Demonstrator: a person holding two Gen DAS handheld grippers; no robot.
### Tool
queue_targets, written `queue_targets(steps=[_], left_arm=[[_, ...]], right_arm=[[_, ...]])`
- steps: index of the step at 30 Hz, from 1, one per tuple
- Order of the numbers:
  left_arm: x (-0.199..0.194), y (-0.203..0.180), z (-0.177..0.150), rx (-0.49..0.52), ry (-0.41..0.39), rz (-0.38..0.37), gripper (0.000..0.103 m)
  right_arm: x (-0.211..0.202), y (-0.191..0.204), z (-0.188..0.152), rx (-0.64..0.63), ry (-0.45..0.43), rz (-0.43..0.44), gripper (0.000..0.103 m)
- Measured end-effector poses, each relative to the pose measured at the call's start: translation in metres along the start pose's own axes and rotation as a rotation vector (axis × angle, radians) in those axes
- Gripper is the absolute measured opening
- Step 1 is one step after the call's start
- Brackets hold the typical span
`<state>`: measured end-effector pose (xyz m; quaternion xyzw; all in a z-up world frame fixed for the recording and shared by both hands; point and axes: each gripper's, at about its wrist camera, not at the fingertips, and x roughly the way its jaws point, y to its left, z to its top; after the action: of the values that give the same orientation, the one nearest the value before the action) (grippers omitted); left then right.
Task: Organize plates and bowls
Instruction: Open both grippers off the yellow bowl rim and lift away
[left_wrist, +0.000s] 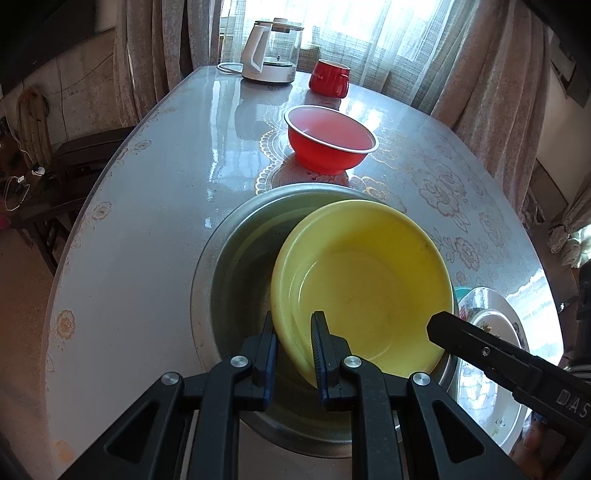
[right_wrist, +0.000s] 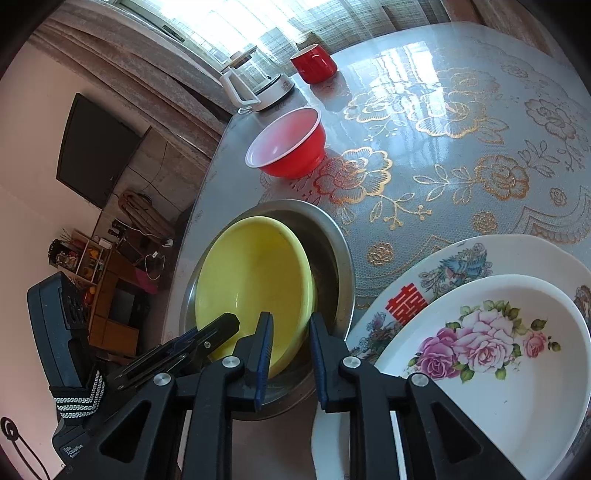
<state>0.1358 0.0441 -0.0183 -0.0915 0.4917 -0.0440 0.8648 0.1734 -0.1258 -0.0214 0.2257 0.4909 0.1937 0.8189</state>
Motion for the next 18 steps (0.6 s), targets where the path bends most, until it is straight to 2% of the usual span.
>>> queue_targets(steps=[7, 18], left_arm=[[0.001, -0.0004, 0.0018, 0.04, -0.028, 0.072, 0.017], [0.0017, -0.0042, 0.0015, 0.044, -0.035, 0.074, 0.017]], right_arm=[[-0.0061, 0.007, 0.0003, -0.047, -0.047, -0.045, 0.031], [-0.0085, -0.001, -0.001, -0.025, -0.051, -0.003, 0.031]])
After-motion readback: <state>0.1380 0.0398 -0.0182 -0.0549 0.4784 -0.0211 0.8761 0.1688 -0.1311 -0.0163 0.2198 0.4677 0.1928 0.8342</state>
